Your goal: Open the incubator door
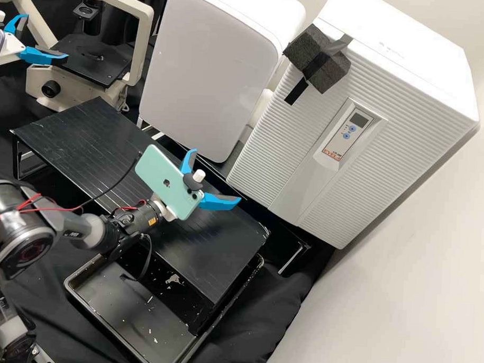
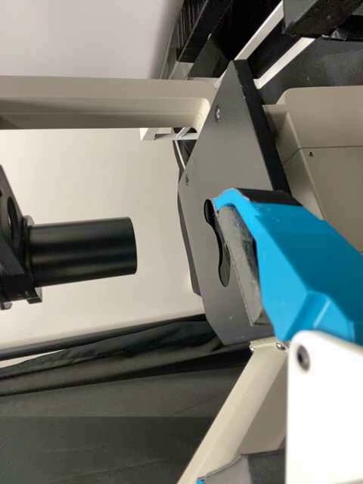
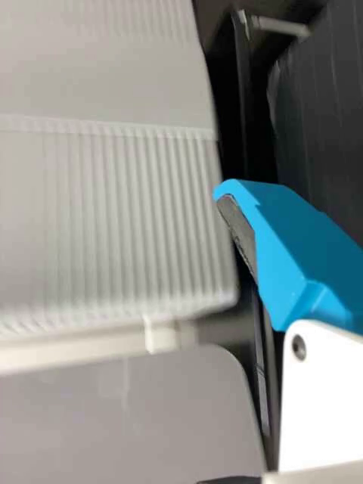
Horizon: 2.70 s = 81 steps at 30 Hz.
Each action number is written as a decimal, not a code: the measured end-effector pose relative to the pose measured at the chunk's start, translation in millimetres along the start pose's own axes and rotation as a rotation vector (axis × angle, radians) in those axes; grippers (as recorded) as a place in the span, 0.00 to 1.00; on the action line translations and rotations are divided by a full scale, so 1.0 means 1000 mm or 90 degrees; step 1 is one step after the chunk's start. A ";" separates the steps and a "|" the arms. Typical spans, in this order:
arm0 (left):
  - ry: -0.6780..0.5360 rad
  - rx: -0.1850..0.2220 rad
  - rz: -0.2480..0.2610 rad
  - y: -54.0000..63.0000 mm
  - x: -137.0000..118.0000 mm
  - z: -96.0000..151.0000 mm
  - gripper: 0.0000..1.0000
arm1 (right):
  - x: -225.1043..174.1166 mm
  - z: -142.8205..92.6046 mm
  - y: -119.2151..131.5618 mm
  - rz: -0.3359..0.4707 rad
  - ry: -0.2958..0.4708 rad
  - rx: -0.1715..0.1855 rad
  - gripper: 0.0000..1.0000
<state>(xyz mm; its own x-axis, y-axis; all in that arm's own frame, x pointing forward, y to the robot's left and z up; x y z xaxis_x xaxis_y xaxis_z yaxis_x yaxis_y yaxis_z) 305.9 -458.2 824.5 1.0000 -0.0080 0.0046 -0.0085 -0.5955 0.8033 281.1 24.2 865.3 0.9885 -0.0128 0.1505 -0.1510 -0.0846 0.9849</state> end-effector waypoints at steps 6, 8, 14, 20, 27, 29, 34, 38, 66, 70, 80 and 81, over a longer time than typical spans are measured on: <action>0.000 0.000 0.000 0.000 0.000 0.000 1.00 | -0.002 -0.012 0.037 0.085 0.040 0.021 1.00; 0.000 0.000 0.000 0.000 0.000 0.000 1.00 | 0.001 -0.021 0.047 0.106 0.061 0.024 1.00; 0.000 0.000 0.000 0.000 0.000 0.000 1.00 | 0.014 -0.042 0.069 0.140 0.097 0.023 1.00; 0.000 0.000 0.000 0.000 0.000 0.000 1.00 | 0.027 -0.056 0.080 0.145 0.086 0.040 1.00; 0.000 0.000 0.000 0.000 0.000 0.000 1.00 | 0.043 -0.069 0.089 0.158 0.068 0.026 1.00; 0.000 0.000 0.000 0.000 0.000 0.000 1.00 | 0.047 -0.073 0.090 0.160 0.069 0.020 1.00; 0.000 0.000 0.000 0.000 0.000 0.000 1.00 | 0.054 -0.078 0.091 0.172 0.057 0.017 1.00; 0.000 0.000 0.000 0.000 0.000 0.000 1.00 | 0.055 -0.082 0.084 0.180 0.035 0.014 1.00; 0.000 0.000 0.000 0.000 0.000 0.000 1.00 | 0.060 -0.134 0.040 0.319 -0.045 -0.124 1.00; 0.000 0.000 0.000 0.000 0.000 0.000 1.00 | 0.066 -0.130 0.042 0.327 -0.064 -0.127 1.00; 0.000 0.000 0.000 0.000 0.000 0.000 1.00 | 0.079 -0.117 0.050 0.342 -0.095 -0.127 1.00; 0.000 0.000 0.000 0.000 0.000 0.000 1.00 | 0.080 -0.116 0.050 0.340 -0.096 -0.127 1.00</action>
<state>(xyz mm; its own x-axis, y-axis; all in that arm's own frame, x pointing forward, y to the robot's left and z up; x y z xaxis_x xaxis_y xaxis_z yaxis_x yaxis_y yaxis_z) 305.9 -458.2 824.5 1.0000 -0.0080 0.0046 -0.0085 -0.5955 0.8033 352.4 134.5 936.1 0.7622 -0.1449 0.6310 -0.6108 0.1618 0.7750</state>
